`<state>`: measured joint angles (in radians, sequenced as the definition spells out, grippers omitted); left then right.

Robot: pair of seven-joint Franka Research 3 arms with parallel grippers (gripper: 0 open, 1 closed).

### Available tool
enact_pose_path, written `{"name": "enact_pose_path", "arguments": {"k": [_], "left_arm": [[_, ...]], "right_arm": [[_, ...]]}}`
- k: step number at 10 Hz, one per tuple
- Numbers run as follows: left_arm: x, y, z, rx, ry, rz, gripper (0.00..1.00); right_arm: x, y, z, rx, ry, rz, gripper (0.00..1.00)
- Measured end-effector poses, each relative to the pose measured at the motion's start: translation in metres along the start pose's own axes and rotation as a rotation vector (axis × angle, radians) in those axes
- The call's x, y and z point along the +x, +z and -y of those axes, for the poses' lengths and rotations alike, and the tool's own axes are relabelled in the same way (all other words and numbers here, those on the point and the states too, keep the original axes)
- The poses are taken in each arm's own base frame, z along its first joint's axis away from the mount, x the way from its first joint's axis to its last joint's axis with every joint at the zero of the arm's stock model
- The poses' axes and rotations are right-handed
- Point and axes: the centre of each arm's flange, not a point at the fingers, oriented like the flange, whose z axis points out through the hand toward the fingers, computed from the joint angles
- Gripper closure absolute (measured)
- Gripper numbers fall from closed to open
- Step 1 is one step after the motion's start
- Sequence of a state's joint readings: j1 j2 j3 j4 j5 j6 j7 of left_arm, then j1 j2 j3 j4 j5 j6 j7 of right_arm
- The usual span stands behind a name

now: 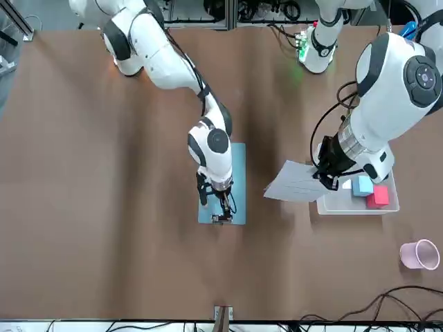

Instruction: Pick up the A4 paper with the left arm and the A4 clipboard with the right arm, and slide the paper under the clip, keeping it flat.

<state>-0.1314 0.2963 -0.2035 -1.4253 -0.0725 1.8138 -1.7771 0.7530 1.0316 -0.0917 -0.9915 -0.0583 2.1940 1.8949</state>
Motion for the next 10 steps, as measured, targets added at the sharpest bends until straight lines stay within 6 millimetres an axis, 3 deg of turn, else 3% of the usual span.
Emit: {"name": "enact_pose_path", "arguments": {"k": [2,5,8,10], "left_arm": [[-0.005,0.000,0.000,-0.006,-0.014,0.004,0.99],[-0.047,-0.005,0.001,-0.094,-0.033,0.038,0.99],[-0.115,-0.002,0.016,-0.150,-0.062,0.088,0.99],[-0.151,0.017,0.034,-0.109,-0.099,0.090,0.99]], "right_arm": [[0.046,-0.047,0.015,-0.045,-0.234,-0.006,0.00],[0.151,-0.130,0.027,-0.081,-0.524,0.008,0.00],[0.252,-0.204,0.003,-0.111,-0.708,0.029,0.00],[0.311,-0.251,-0.026,-0.105,-0.795,0.032,0.00]]}}
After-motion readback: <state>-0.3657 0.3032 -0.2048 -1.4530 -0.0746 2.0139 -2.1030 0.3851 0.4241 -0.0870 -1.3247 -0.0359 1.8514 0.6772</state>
